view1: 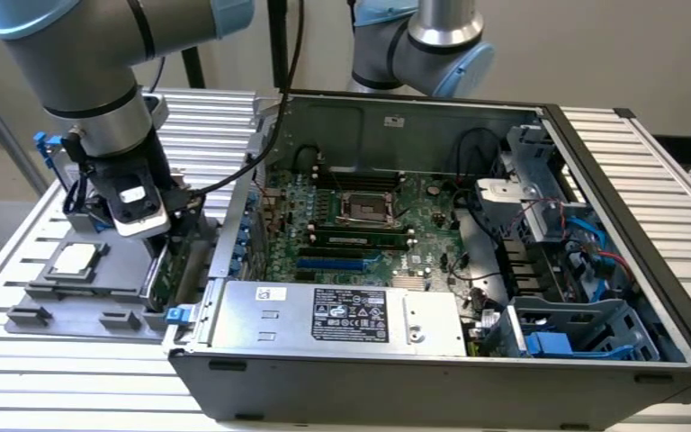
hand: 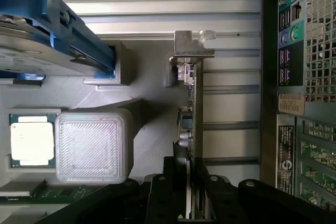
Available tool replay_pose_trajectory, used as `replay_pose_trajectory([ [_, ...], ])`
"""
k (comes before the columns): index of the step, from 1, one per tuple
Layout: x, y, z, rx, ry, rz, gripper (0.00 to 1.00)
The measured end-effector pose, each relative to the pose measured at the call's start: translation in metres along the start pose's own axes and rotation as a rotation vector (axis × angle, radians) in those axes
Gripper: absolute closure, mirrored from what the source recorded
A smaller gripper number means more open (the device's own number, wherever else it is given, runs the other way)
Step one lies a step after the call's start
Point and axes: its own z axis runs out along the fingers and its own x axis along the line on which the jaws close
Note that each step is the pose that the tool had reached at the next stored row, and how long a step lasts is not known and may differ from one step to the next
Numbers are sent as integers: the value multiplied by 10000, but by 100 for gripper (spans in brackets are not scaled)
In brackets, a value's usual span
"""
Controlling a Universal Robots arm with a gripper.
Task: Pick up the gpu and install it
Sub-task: 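Pick up the gpu and move the gpu toward the slot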
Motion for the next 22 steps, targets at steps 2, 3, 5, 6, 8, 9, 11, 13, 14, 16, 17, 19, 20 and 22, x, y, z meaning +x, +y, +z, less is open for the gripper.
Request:
replay_pose_trajectory([
  [2, -16, 1, 0, 0, 11, -14, 74],
  [3, -28, 1, 1, -2, 11, -18, 74],
  [5, -55, 2, -4, -5, 6, -28, 74],
  [6, -63, 2, -21, -2, 10, -32, 74],
  [8, -70, 5, -88, -1, 15, -38, 74],
  [9, -72, 6, -128, -2, 18, -45, 74],
  [11, -77, 9, -218, -2, 33, -57, 74],
  [13, -81, 11, -309, -1, 52, -67, 74],
  [14, -83, 13, -354, -1, 61, -72, 74],
  [16, -87, 15, -444, 0, 77, -83, 74],
  [17, -90, 17, -489, 0, 83, -89, 74],
  [19, -97, 19, -579, 1, 91, -103, 74],
  [20, -103, 21, -628, -1, 93, -110, 74],
  [22, -112, 24, -719, 0, 98, -122, 74],
])
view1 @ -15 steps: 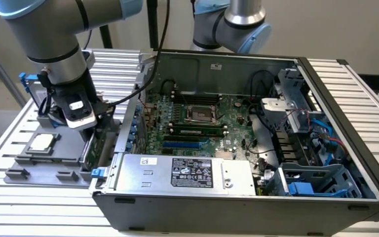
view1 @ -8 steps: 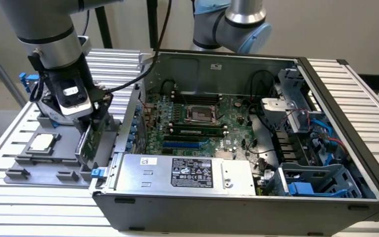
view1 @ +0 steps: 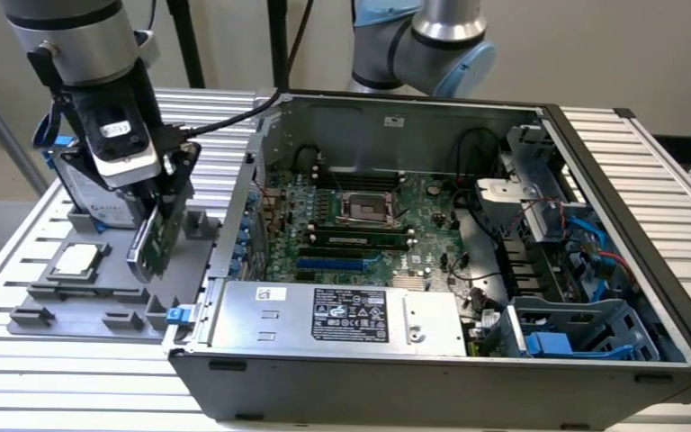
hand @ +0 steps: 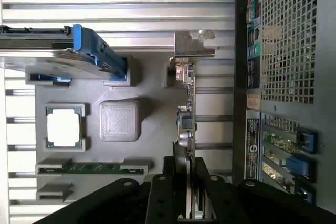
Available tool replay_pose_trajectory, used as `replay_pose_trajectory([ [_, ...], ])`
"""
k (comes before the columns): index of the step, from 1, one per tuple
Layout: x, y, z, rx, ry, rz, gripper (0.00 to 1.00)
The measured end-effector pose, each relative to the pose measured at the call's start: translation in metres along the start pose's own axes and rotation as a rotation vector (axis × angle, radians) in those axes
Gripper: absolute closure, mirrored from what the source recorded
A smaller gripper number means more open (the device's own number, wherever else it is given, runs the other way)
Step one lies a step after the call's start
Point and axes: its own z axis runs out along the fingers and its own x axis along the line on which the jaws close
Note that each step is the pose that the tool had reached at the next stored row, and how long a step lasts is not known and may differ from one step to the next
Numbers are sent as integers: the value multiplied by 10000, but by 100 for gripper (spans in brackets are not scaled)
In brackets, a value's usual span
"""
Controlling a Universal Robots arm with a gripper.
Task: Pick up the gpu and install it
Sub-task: 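Pick up the gpu and move the gpu toward the slot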
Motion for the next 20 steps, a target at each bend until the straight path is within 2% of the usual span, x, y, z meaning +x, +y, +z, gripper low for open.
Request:
replay_pose_trajectory([
  [11, -120, 17, -497, -2, 13, -86, 74],
  [15, -236, 23, -675, -4, 22, -102, 74],
  [20, -441, 26, -902, -22, 44, -109, 74],
])
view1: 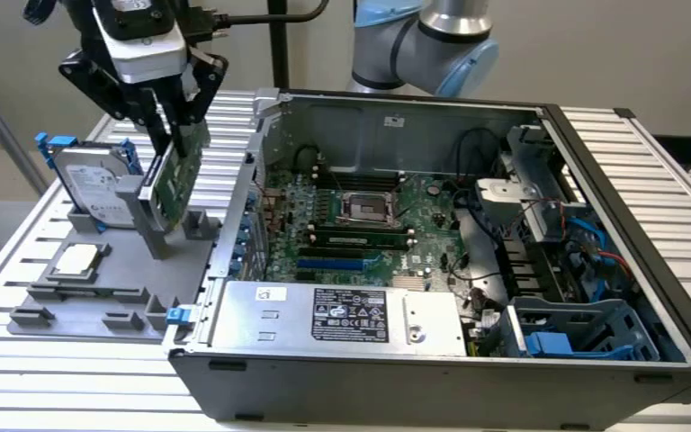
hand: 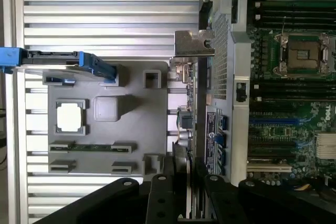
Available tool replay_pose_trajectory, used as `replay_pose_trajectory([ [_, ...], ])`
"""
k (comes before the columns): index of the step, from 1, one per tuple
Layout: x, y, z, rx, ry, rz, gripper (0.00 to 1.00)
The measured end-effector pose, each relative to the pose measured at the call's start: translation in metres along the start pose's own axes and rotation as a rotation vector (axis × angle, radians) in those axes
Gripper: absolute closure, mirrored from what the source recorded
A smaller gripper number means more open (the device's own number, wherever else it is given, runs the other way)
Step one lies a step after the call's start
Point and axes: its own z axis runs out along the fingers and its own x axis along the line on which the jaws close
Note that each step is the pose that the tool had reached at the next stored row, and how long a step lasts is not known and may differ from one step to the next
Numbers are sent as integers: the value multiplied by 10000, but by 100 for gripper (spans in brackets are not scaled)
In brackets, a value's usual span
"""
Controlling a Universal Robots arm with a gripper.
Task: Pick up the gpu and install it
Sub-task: 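Pick up the gpu and move the gpu toward the slot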
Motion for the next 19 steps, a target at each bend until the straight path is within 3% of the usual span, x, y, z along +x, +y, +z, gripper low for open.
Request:
replay_pose_trajectory([
  [5, -231, -2, -227, -22, 37, -3, 74],
  [8, -366, 2, -336, -22, 99, 0, 74],
  [19, -865, 8, -372, -19, 316, 6, 74],
])
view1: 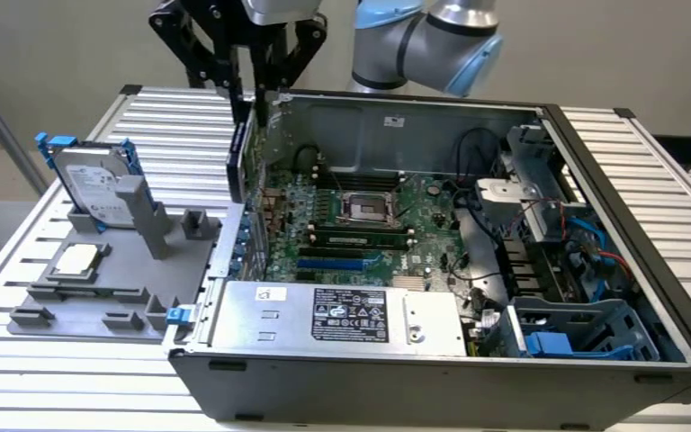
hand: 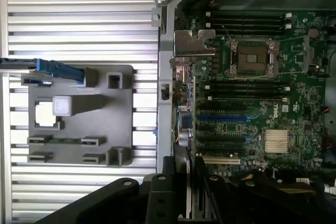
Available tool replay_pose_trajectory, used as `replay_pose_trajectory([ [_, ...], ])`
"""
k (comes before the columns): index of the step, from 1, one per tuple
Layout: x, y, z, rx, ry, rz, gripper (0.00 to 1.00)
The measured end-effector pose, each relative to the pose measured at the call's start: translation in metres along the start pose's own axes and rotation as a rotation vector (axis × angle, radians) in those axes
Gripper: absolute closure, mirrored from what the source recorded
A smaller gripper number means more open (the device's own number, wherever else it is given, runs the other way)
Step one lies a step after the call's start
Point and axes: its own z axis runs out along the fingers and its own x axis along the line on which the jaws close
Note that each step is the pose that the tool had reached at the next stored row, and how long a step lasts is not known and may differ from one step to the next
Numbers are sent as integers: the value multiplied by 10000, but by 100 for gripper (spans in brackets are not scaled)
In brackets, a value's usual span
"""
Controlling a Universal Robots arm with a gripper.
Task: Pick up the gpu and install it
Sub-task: 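Pick up the gpu and move the gpu toward the slot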
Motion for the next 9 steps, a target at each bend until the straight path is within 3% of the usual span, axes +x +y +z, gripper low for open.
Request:
replay_pose_trajectory([
  [5, -229, 2, 0, 10, 83, 4, 74],
  [9, -411, 4, 15, 77, 127, 7, 74],
])
